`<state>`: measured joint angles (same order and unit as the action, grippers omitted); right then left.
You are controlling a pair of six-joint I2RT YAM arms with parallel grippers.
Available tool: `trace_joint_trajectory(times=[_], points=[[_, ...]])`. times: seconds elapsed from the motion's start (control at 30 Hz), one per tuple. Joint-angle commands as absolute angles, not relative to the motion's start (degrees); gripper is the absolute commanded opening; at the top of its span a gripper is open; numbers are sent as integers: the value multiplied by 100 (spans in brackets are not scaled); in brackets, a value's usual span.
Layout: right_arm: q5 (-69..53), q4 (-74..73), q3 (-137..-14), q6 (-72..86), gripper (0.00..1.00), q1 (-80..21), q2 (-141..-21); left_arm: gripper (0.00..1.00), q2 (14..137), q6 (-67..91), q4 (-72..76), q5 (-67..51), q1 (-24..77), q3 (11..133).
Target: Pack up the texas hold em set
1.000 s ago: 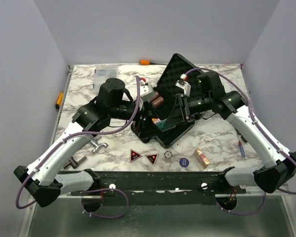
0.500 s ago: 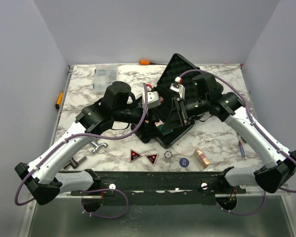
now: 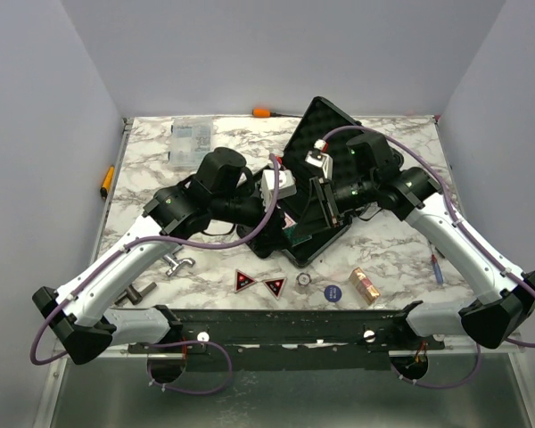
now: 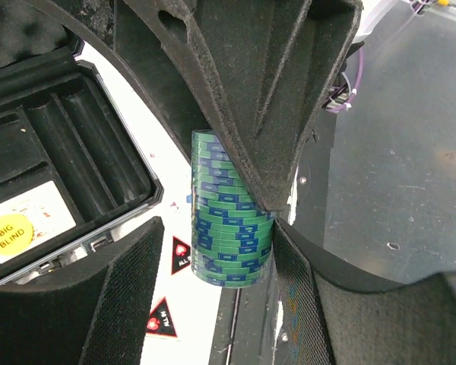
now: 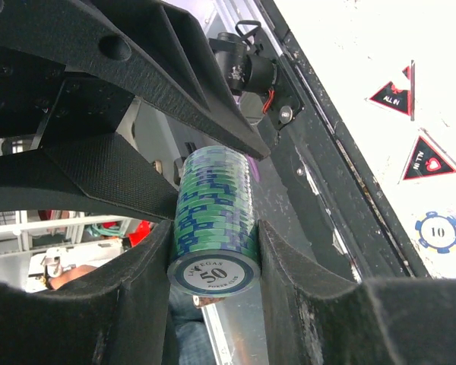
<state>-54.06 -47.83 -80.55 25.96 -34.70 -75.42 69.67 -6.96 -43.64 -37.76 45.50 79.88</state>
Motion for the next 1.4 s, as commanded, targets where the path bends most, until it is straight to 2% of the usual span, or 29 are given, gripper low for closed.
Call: trace_joint_trajectory(times=[0.0, 0.37, 0.4, 0.53, 0.6, 0.73, 0.77, 0.83, 0.9, 0.93, 1.0, 1.03, 1.2, 1.37], points=[[-5797, -4541, -8279, 2587, 1, -3537, -7505, 59, 7031, -820, -4538, -3596, 4603, 8130], [-5783, -4536, -8262, 2571, 1, -3594, -7584, 47, 7161, -818, -4535, -3478, 4695, 8163], [-5788, -4528, -8262, 2570, 0, -3595, -7589, 43, 7178, -817, -4535, -3485, 4707, 8172], [-5783, -4533, -8270, 2569, 1, -3595, -7618, 12, 7237, -800, -4535, -3470, 4722, 8217], [-5763, -4535, -8279, 2570, 1, -3598, -7620, 0, 7251, -785, -4537, -3427, 4745, 8227], [-5670, -4591, -8299, 2587, 2, -3602, -7629, 0, 7233, -756, -4535, -3393, 4751, 8184], [-5643, -4616, -8312, 2580, 9, -3603, -7622, 0, 7224, -754, -4531, -3385, 4745, 8174], [-5530, -4700, -8351, 2551, 39, -3598, -7596, 0, 7197, -747, -4507, -3356, 4742, 8123], [-5390, -4761, -8394, 2516, 63, -3597, -7567, 0, 7174, -747, -4476, -3309, 4744, 8063], [-5330, -4781, -8414, 2506, 73, -3599, -7567, 0, 7168, -739, -4459, -3280, 4750, 8039], [-5234, -4803, -8444, 2486, 87, -3595, -7576, 0, 7129, -683, -4431, -3220, 4749, 7987], [-5164, -4831, -8472, 2476, 98, -3594, -7585, 0, 7105, -648, -4409, -3203, 4746, 7953], [-4628, -4984, -8632, 2402, 100, -3595, -7529, 0, 6834, -549, -4181, -3014, 4739, 7577], [-3356, -5146, -8749, 2444, 100, -3596, -7295, 0, 6665, -536, -4044, -2780, 4731, 7331]])
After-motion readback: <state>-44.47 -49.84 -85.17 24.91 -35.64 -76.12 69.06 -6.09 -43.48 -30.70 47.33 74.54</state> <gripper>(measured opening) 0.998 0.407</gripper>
